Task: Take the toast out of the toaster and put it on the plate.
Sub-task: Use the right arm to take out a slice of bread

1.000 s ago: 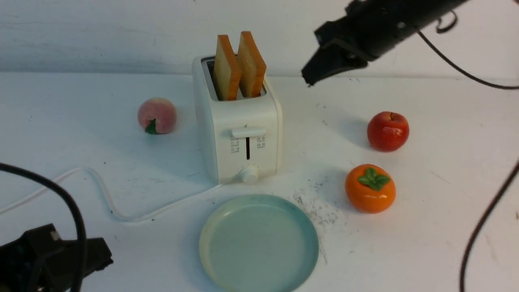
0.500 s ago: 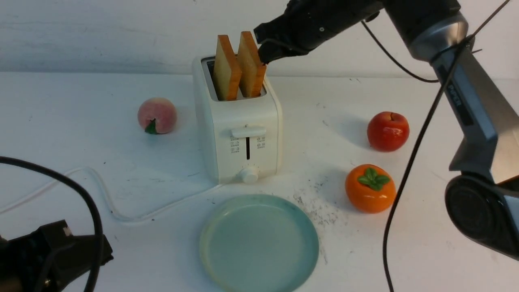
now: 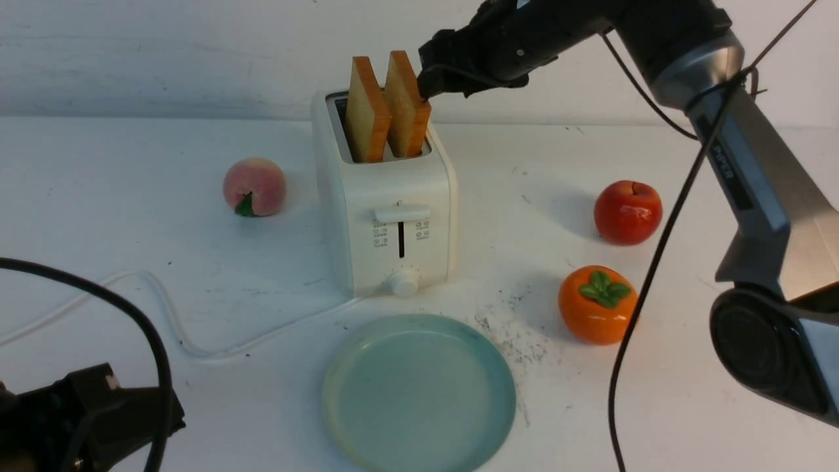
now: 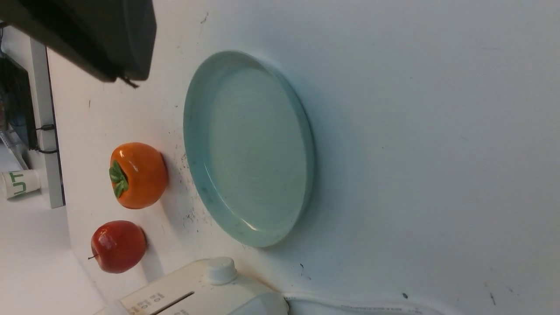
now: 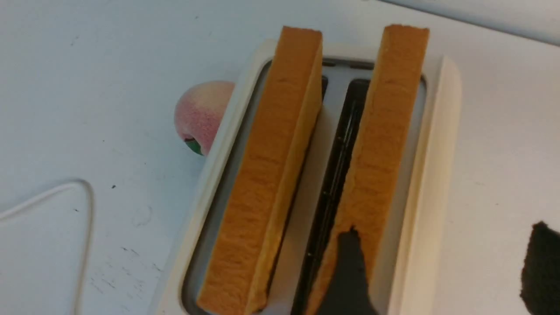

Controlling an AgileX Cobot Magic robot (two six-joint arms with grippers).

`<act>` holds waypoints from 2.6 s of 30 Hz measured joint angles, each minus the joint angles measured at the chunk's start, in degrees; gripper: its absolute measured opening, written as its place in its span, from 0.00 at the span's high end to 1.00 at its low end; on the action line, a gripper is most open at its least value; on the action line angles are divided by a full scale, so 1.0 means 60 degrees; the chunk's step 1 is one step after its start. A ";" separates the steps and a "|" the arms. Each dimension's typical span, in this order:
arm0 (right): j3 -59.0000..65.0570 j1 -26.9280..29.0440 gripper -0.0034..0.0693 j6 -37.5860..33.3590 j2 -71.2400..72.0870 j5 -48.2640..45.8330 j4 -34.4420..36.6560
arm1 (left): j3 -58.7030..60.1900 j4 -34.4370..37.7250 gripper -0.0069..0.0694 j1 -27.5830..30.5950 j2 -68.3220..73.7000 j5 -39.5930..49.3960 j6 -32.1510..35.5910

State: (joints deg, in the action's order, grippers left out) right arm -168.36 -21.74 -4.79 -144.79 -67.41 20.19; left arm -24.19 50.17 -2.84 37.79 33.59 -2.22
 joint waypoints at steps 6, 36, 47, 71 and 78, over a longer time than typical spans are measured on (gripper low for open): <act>-0.0011 -0.0144 0.18 -0.0008 -0.0287 0.0487 0.0132 | 0.0000 0.0000 0.92 0.0000 0.0000 -0.0004 0.0000; -0.0041 -0.0144 0.23 0.0001 0.0150 -0.0417 0.0161 | 0.0000 0.0000 0.90 0.0000 0.0000 0.0323 0.0030; -0.0041 -0.0144 0.23 0.0001 0.0027 0.0047 0.0640 | 0.0000 0.0000 0.89 0.0000 0.0000 0.0323 0.0030; -0.0032 -0.0198 0.83 0.0096 -0.0547 0.0262 0.0012 | 0.0000 -0.0042 0.88 0.0000 0.0000 0.0458 0.0304; 0.0013 -0.0200 0.82 0.0252 0.0506 -0.0218 -0.1014 | 0.0000 -0.0071 0.87 0.0000 0.0000 0.0458 0.0687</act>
State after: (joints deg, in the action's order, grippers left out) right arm -168.28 -22.94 -3.28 -141.75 -68.72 14.11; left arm -24.19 49.74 -2.84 37.79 36.34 1.90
